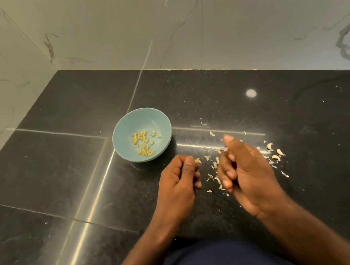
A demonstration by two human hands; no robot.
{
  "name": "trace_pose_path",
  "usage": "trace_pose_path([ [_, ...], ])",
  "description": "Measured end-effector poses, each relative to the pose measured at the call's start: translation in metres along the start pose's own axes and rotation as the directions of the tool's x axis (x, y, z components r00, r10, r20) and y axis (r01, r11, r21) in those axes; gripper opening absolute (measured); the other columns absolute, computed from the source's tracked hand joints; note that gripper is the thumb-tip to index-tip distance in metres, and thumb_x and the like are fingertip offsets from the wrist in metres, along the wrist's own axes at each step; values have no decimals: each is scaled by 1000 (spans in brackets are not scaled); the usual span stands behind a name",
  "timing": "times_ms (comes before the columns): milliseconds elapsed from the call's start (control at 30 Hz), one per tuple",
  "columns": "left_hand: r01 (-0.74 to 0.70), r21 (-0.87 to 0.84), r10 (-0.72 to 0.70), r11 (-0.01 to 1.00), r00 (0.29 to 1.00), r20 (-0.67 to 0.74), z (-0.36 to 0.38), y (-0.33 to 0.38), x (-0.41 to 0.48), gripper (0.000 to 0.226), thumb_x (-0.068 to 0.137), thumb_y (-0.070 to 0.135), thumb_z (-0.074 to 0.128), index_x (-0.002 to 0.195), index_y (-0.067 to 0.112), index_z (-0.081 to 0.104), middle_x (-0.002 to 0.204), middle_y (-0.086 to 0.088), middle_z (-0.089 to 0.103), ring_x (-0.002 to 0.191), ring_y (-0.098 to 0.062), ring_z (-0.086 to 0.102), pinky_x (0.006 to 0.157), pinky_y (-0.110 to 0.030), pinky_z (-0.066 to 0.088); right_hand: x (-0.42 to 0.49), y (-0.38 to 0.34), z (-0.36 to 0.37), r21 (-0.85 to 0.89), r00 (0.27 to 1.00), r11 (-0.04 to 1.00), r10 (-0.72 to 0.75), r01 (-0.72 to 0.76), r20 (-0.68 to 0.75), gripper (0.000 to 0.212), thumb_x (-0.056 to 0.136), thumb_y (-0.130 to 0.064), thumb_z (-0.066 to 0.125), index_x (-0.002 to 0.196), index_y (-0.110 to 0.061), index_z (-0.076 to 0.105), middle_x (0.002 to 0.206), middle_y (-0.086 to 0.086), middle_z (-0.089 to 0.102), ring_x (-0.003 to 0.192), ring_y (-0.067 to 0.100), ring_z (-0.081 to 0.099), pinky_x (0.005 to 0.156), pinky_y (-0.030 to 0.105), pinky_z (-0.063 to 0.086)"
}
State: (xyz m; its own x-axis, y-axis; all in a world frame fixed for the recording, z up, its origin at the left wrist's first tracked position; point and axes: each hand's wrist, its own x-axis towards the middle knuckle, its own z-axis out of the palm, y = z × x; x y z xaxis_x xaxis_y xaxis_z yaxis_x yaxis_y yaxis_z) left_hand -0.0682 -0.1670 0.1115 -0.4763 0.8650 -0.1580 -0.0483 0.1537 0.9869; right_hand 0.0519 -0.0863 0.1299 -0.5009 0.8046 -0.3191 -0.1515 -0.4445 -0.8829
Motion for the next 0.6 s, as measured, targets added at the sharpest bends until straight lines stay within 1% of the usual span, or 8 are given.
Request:
trace_pose_path([
  [67,73,-24,-74,997,997,-11,-12,-2,4,26,102,24,47,84,14,62,68,4,60,59,-9,53,48,-17,39,9,0,3,-200,993,975,-106,93,-57,35,99,-32,54,65,-23,57,51,3,52,45,19,50,44,26,41],
  [100,99,-37,-99,994,995,-13,-18,-1,6,25,103,24,47,86,13,63,70,3,61,60,-9,53,48,-18,39,13,1,5,-310,989,943,-139,117,-50,17,98,-26,58,82,-24,65,62,1,63,53,19,60,49,27,46],
  [133,112,-47,-113,993,994,-15,-22,-2,9,25,103,24,47,88,12,63,72,3,63,61,-9,54,48,-19,40,18,3,8,-388,991,916,-128,103,-37,14,97,-17,62,107,-27,64,79,-2,71,65,17,68,54,26,52],
  [200,123,-72,-124,990,992,-21,-30,-3,13,25,103,24,48,90,11,64,75,2,64,62,-10,54,49,-20,40,23,8,15,-483,994,871,-106,90,-5,54,97,-6,61,135,-38,41,105,-11,71,84,12,73,66,27,58],
  [267,130,-82,-132,988,991,-27,-36,-4,17,23,102,25,50,91,12,65,77,0,66,63,-11,55,50,-21,41,25,12,23,-505,991,857,-132,101,-26,52,97,-11,61,134,-39,39,102,-8,74,82,11,73,70,29,59],
  [367,131,-79,-134,988,990,-36,-43,-7,21,15,99,24,57,95,12,66,79,2,68,64,-10,57,52,-21,43,23,17,33,-454,984,884,-163,112,-74,11,94,-21,64,105,-17,66,80,5,75,67,18,70,64,35,55],
  [467,26,7,-25,1000,999,-21,-47,-12,22,4,93,20,66,95,17,69,80,2,69,67,-9,61,59,-22,49,25,24,38,-346,996,938,-55,27,-72,30,88,-35,63,87,-5,70,74,12,72,64,19,65,57,32,52],
  [600,-83,137,81,987,997,18,-45,-21,25,14,89,6,71,96,18,72,86,1,71,80,-13,69,69,-24,56,31,35,44,-278,996,958,79,-66,34,26,92,-29,60,97,-8,75,90,14,75,78,21,69,67,30,55],
])
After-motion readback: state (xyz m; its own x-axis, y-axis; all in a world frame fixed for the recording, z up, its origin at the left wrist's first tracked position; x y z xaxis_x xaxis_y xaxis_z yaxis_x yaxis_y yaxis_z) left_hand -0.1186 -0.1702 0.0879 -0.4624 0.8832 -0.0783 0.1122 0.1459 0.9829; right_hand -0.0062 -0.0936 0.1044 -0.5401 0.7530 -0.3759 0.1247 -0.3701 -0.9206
